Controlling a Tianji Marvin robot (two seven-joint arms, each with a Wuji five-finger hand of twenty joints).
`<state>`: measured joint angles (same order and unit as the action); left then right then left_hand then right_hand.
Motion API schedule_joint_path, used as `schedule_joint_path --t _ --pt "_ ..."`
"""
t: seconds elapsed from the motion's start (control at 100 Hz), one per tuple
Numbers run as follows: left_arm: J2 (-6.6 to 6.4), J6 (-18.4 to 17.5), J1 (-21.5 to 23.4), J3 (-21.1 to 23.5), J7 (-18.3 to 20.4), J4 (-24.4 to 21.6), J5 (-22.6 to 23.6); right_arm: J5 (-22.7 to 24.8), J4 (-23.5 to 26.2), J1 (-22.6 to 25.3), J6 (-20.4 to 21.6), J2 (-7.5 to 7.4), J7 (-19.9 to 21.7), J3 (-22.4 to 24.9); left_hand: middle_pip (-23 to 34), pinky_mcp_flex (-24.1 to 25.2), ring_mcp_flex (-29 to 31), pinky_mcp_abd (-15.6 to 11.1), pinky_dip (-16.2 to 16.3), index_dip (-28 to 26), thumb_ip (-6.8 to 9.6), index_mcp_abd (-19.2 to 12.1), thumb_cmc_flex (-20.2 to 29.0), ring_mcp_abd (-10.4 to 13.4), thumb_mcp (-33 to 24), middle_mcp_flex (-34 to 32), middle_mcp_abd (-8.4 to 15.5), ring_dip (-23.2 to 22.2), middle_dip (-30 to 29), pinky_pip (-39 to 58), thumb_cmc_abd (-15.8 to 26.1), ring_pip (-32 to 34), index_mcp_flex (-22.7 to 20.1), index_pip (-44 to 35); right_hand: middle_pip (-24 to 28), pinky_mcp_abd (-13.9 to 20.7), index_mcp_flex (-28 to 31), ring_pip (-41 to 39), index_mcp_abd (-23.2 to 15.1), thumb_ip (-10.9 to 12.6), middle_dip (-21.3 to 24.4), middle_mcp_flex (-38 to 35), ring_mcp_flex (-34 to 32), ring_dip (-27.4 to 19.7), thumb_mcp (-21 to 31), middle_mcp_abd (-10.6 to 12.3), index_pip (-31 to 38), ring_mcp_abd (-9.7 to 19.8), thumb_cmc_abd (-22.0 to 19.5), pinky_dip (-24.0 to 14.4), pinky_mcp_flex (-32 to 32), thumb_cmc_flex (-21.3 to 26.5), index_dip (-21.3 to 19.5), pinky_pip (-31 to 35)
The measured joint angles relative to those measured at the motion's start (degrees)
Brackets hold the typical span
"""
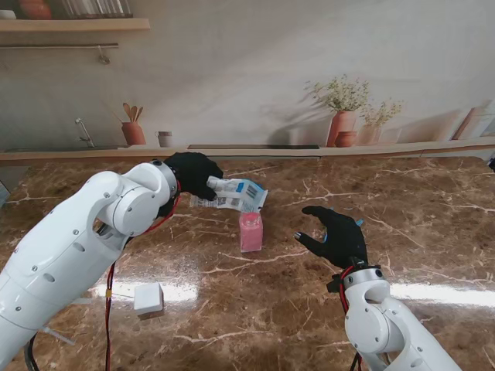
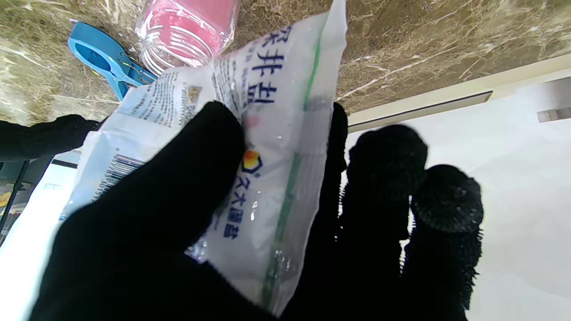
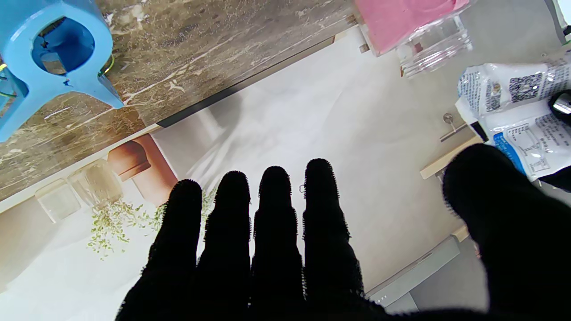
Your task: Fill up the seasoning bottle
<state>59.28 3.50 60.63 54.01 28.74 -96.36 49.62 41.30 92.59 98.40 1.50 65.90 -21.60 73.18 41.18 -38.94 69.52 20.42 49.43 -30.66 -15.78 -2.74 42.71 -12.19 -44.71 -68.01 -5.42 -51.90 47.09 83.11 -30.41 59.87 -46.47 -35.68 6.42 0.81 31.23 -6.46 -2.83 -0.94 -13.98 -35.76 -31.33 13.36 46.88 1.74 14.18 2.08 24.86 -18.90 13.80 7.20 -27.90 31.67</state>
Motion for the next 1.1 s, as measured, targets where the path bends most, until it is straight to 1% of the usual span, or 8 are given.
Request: schedule_joint_path --t 0.01,0.07,0.17,0.51,0.79,0.93,1.03,1.1 --pt "0.0 0.0 0.06 0.03 -0.02 0.0 -0.04 0.0 0.0 0.0 0.0 0.0 0.0 0.0 0.0 0.09 0.0 -0.01 0.0 -0.44 -0.36 0.0 0.29 0.0 0.03 0.01 0.0 0.0 0.07 -0.08 0.0 -0.01 0.06 0.0 0.0 0.0 0.0 0.0 0.0 0.0 0.0 -0.01 0.0 0.0 0.0 0.0 0.0 0.0 0.0 0.0 0.0 0.0 0.0 0.0" --pt "-0.02 0.04 0.37 0.2 -0.04 0.0 -0.44 -0.01 0.01 0.0 -0.01 0.0 -0.01 -0.01 -0.01 0.81 0.0 -0.1 0.0 -0.54 -0.87 -0.07 1.04 0.0 0.61 0.68 -0.13 -0.52 0.99 -0.61 0.0 -1.41 0.58 0.0 0.0 -0.01 0.0 0.0 0.0 0.0 -0.01 -0.01 0.0 0.01 0.0 0.0 0.0 -0.01 -0.02 0.0 0.0 0.0 0.0 0.0" --pt "-0.04 0.37 0.9 0.34 -0.48 0.02 -1.08 -0.01 0.01 0.0 -0.03 0.0 -0.03 -0.03 -0.1 1.05 0.0 -0.11 0.0 -0.58 -1.0 -0.5 1.66 0.0 0.77 1.23 -0.27 -0.97 1.63 -0.66 0.05 -1.43 0.78 0.0 0.0 -0.02 0.0 -0.33 -0.01 0.0 -0.02 -0.02 0.0 0.01 0.2 0.0 0.0 -0.02 -0.5 0.0 0.0 0.0 0.0 0.01" --pt "0.43 0.22 3.82 1.54 -7.29 1.59 -0.14 -0.01 0.02 -0.05 -0.15 -0.01 0.13 -0.23 -0.13 1.6 0.0 -0.12 0.0 -1.14 -1.0 -0.95 1.79 0.0 1.43 1.24 -0.28 -2.23 1.89 -0.67 0.53 -2.07 1.22 0.0 0.35 -0.05 0.0 -0.39 -0.02 0.0 -0.55 -0.62 0.0 0.04 0.2 -0.39 0.02 -0.13 -0.51 -0.01 0.01 0.0 0.0 0.01" --pt "0.67 -1.08 6.0 3.06 -9.25 2.33 0.28 0.04 0.02 -0.12 -0.34 -0.03 0.58 -0.29 -0.28 2.69 -0.25 -0.13 0.0 -1.16 -1.01 -1.7 2.99 0.0 2.61 2.52 -0.3 -2.64 2.22 -1.32 0.58 -3.12 1.55 0.04 0.38 -0.12 0.0 -0.45 -0.03 0.0 -0.66 -0.69 0.0 0.1 0.22 -0.41 0.03 -0.61 -0.56 -0.02 0.01 0.0 0.0 0.02" --pt "0.96 -1.24 7.52 3.83 -13.77 2.42 -1.16 0.01 0.02 -0.13 -0.4 -0.04 0.69 -0.3 -0.48 3.37 -0.26 -0.13 0.0 -1.16 -1.01 -1.81 3.17 0.0 2.62 2.86 -0.3 -3.07 2.87 -1.41 0.61 -3.57 1.57 0.05 0.54 -0.14 0.72 -0.46 -0.04 0.0 -0.71 -1.29 0.0 0.11 0.22 -0.42 0.21 -0.61 -0.58 -0.02 0.01 0.0 0.0 0.02" --pt "1.44 -1.6 8.63 4.39 -16.31 2.94 -2.84 -0.07 0.05 -0.13 -0.4 -0.05 0.79 -0.32 -0.64 3.41 -0.26 -0.13 0.0 -1.16 -1.01 -1.81 3.2 0.0 2.63 2.87 -0.31 -3.17 2.99 -1.45 0.61 -3.57 1.57 0.06 0.54 -0.14 0.72 -0.46 -0.04 0.0 -0.71 -1.3 -0.01 0.11 0.22 -0.43 0.21 -0.61 -0.58 -0.03 0.01 0.0 0.0 0.02" --pt "1.86 -1.82 9.49 4.72 -19.08 3.61 -3.94 -0.09 0.07 -0.13 -0.4 -0.05 0.87 -0.33 -0.68 3.43 -0.26 -0.14 0.0 -1.16 -1.02 -1.82 3.2 0.0 2.64 2.87 -0.31 -3.39 3.08 -1.46 0.67 -3.57 1.57 0.07 0.54 -0.14 0.73 -0.46 -0.04 0.0 -0.71 -1.47 -0.01 0.11 0.22 -0.43 0.21 -0.61 -0.58 -0.03 0.01 0.0 0.0 0.02"
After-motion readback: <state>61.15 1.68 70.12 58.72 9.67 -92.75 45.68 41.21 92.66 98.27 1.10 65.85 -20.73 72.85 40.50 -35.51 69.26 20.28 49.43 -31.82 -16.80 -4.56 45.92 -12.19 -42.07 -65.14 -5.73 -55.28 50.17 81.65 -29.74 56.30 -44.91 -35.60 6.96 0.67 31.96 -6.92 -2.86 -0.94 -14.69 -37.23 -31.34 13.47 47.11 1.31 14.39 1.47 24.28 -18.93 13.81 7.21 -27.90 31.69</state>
